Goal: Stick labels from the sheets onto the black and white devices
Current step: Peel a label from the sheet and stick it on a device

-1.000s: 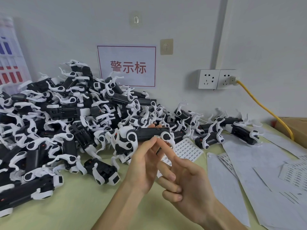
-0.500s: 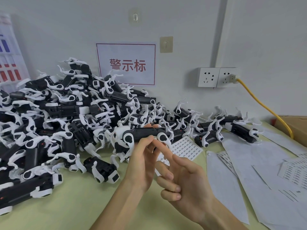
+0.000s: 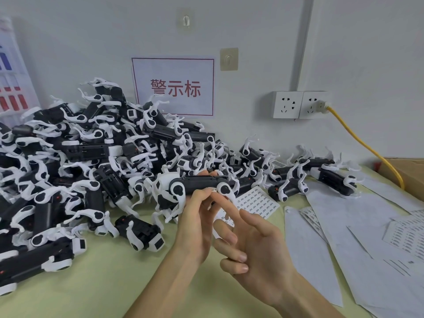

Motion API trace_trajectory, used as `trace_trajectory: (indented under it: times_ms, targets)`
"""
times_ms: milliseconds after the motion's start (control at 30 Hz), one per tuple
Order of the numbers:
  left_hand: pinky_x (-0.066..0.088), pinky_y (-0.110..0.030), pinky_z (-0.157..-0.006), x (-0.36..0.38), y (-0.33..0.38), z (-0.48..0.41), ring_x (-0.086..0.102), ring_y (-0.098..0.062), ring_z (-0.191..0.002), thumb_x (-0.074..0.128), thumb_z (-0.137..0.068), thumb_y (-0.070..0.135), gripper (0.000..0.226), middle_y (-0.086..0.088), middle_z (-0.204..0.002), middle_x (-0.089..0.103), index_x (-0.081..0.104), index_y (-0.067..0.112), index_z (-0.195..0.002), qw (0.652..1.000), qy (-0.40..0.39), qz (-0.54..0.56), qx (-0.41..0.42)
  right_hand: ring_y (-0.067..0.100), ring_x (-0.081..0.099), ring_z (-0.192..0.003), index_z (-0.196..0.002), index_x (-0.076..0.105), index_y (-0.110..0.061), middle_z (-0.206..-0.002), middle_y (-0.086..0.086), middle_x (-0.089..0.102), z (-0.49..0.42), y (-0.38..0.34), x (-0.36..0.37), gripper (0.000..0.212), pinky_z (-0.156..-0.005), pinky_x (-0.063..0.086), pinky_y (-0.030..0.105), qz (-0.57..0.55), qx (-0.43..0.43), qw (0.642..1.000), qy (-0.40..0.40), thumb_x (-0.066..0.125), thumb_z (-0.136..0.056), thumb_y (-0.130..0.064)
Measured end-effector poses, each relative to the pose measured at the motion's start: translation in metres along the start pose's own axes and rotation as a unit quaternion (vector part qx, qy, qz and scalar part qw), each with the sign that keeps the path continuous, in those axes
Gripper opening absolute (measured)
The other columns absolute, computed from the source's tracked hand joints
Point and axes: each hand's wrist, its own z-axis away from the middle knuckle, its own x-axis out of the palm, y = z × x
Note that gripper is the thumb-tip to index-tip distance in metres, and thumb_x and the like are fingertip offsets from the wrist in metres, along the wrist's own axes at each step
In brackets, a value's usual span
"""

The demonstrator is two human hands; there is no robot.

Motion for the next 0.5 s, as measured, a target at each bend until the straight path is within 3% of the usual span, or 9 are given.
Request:
trace_trajectory:
  times_ms: [200,433,500]
  targets:
    - [0.043,-0.035,-0.089,-0.0014,0.0012,0.0009,0.066,-0.012,-0.084,0.063,-0.079,0.039,0.021,-0.001,-0.075,0.064,0.072,0.02,-0.08,1.0,-0.021,-0.021,0.002,0.01,0.02,-0.053,-0.147,0.054,-0.026,-0.072,-0.001,0.04,-0.0001,-0.0009,-0.0015,0.058,-0.043,0.021,0.019,0.014,0.001,1.0,-0.013,0.059,-0.09,-0.033]
    - [0.046,-0.035,-0.078,-0.0001,0.0008,0.0007,0.066,-0.015,-0.081,0.063,-0.079,0.037,0.022,0.0,-0.078,0.066,0.069,0.016,-0.084,1.0,-0.016,-0.02,-0.002,0.01,0.024,-0.052,-0.146,0.056,-0.025,-0.072,-0.001,0.042,-0.0012,0.0,-0.0038,0.056,-0.043,0.021,0.02,-0.008,0.002,1.0,-0.017,0.06,-0.09,-0.034]
    - [0.046,-0.035,-0.07,0.0011,0.0015,0.0014,0.061,-0.017,-0.069,0.064,-0.078,0.037,0.031,0.003,-0.081,0.065,0.066,0.014,-0.098,1.0,-0.004,-0.021,-0.013,0.011,0.024,-0.052,-0.145,0.057,-0.025,-0.072,-0.001,0.043,-0.0013,0.0002,-0.0043,0.055,-0.043,0.022,0.019,-0.007,0.0,1.0,-0.016,0.059,-0.091,-0.035]
